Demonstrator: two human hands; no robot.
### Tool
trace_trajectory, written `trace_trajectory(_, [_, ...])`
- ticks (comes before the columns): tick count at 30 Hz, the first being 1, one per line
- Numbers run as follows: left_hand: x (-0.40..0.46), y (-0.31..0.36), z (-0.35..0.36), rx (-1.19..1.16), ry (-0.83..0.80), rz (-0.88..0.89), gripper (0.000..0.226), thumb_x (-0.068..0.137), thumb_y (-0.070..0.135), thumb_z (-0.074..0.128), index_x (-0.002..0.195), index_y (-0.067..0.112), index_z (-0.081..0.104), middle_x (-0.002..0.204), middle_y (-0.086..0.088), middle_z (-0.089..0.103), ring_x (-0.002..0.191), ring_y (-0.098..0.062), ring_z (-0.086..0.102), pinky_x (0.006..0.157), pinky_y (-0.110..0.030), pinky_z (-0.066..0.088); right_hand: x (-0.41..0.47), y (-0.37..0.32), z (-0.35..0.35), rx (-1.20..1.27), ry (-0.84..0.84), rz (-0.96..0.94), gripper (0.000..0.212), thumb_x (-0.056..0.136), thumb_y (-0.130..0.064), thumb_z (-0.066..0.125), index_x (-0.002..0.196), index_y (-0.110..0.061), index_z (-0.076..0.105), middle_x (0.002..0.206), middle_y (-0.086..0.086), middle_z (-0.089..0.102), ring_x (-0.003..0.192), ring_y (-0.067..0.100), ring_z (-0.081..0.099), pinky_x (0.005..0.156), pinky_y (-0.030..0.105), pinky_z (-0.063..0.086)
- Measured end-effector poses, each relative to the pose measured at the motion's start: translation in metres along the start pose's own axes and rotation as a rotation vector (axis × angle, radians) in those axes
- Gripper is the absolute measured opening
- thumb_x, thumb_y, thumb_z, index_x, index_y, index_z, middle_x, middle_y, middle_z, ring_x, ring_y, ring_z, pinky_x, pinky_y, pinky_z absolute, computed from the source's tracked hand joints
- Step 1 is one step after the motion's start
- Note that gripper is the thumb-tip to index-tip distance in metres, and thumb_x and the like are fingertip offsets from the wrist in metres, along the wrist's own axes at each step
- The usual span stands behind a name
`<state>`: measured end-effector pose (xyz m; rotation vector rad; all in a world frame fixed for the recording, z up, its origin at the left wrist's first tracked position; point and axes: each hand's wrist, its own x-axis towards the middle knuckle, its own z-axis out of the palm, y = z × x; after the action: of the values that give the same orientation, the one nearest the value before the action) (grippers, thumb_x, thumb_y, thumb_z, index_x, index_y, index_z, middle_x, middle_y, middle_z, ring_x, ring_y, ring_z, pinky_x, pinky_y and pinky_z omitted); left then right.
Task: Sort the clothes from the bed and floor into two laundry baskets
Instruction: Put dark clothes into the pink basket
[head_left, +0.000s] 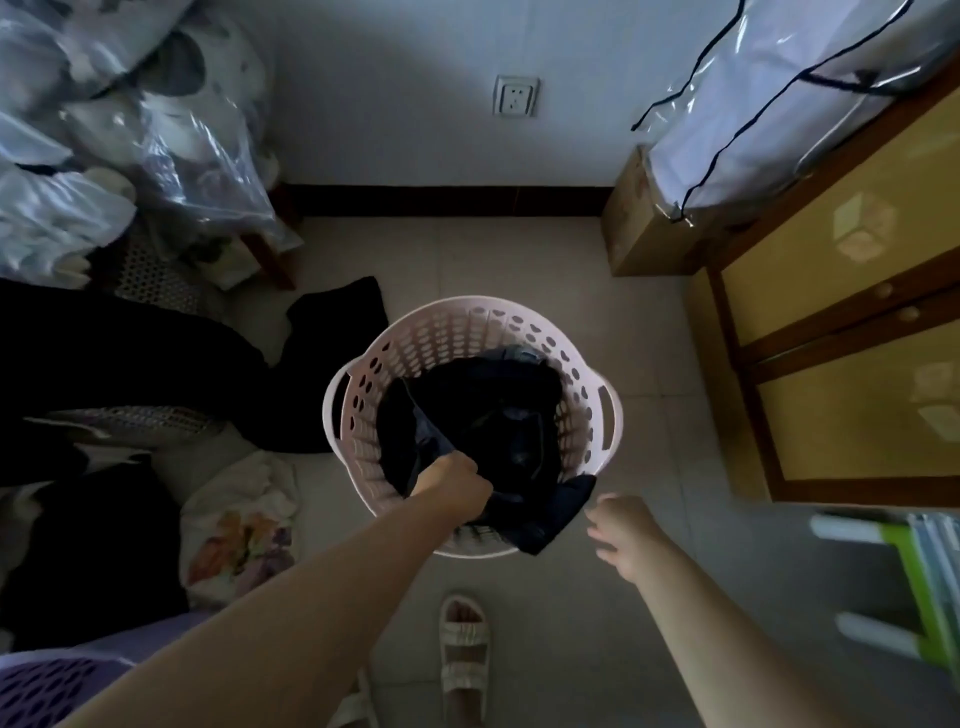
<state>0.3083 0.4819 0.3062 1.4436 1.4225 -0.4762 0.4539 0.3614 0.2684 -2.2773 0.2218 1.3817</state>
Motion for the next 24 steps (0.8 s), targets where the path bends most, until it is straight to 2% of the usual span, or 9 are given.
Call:
trace_trajectory(3, [0.016,-0.013,0.017,-0.063,-0.037,0.035,0.037,0.093,0.018,0.053,0.129,0.011,0.055,0.128,-0.013,0.057,0.112,-0.029,0.058,0.093,-0.033,0.048,0.019,0.010,0.006,-0.100,0.032,-0.002,0.040,0.094,-0.002,0.045,0.132,0.009,0.037,0.137,0.025,0.045,0.126,0.039,0.045,0.107,0.048,0.036])
trace_trajectory(7, [0.049,-0.028,0.047,-0.092,-0.083,0.037,0.040,0.091,0.023,0.056,0.130,0.021,0.054,0.124,-0.005,0.059,0.092,-0.017,0.058,0.078,-0.024,0.045,0.059,0.022,0.016,-0.113,0.008,-0.008,0.064,0.092,-0.008,0.055,0.147,-0.010,0.021,0.145,0.013,0.036,0.127,0.033,0.042,0.102,0.042,0.039])
trace_trajectory(10, [0.069,-0.036,0.071,-0.085,-0.114,0.020,0.041,0.089,0.023,0.058,0.129,0.023,0.054,0.120,-0.005,0.062,0.098,-0.020,0.062,0.082,-0.025,0.048,0.089,0.028,0.024,-0.074,0.014,-0.035,0.074,0.091,-0.005,0.055,0.150,-0.015,0.012,0.149,0.013,0.032,0.130,0.033,0.040,0.100,0.040,0.040])
trace_trajectory(13, [0.089,-0.044,0.096,-0.089,-0.159,0.002,0.043,0.088,0.023,0.060,0.131,0.022,0.052,0.121,-0.007,0.061,0.095,-0.019,0.060,0.079,-0.025,0.048,0.112,0.033,0.028,-0.112,0.051,-0.094,0.066,0.092,0.000,0.052,0.147,-0.012,0.019,0.143,0.014,0.039,0.125,0.032,0.044,0.091,0.035,0.041])
trace_trajectory(15, [0.099,-0.047,0.108,-0.101,-0.176,-0.011,0.047,0.088,0.024,0.061,0.133,0.020,0.051,0.122,-0.008,0.061,0.100,-0.022,0.062,0.082,-0.028,0.049,0.123,0.034,0.030,-0.103,0.052,-0.137,0.059,0.091,0.004,0.050,0.142,-0.011,0.026,0.135,0.013,0.044,0.114,0.029,0.047,0.083,0.032,0.039])
trace_trajectory(17, [0.107,-0.049,0.119,-0.082,-0.191,-0.023,0.048,0.087,0.026,0.061,0.134,0.019,0.048,0.123,-0.008,0.060,0.106,-0.023,0.061,0.086,-0.029,0.049,0.136,0.039,0.032,-0.078,0.040,-0.179,0.062,0.088,0.008,0.049,0.142,-0.014,0.027,0.123,0.007,0.047,0.102,0.021,0.045,0.074,0.028,0.040])
trace_trajectory(20, [0.119,-0.049,0.135,-0.064,-0.215,-0.028,0.050,0.089,0.021,0.058,0.137,0.016,0.044,0.127,-0.010,0.059,0.113,-0.025,0.058,0.094,-0.031,0.049,0.154,0.047,0.035,-0.069,0.019,-0.225,0.071,0.084,0.013,0.049,0.144,-0.018,0.026,0.119,0.001,0.049,0.104,0.018,0.047,0.075,0.030,0.043])
trace_trajectory(22, [0.122,-0.049,0.142,-0.100,-0.230,-0.039,0.050,0.090,0.013,0.055,0.138,0.013,0.042,0.133,-0.012,0.054,0.120,-0.029,0.055,0.101,-0.037,0.047,0.160,0.052,0.033,-0.084,0.014,-0.229,0.064,0.084,0.014,0.048,0.139,-0.015,0.033,0.120,0.005,0.053,0.102,0.019,0.050,0.076,0.031,0.044])
trace_trajectory(24, [0.124,-0.049,0.148,-0.116,-0.250,-0.040,0.050,0.091,0.008,0.052,0.139,0.012,0.041,0.136,-0.013,0.051,0.123,-0.030,0.052,0.102,-0.038,0.046,0.164,0.060,0.030,-0.088,0.004,-0.221,0.052,0.085,0.014,0.048,0.128,-0.015,0.042,0.103,0.004,0.057,0.094,0.018,0.052,0.071,0.028,0.045])
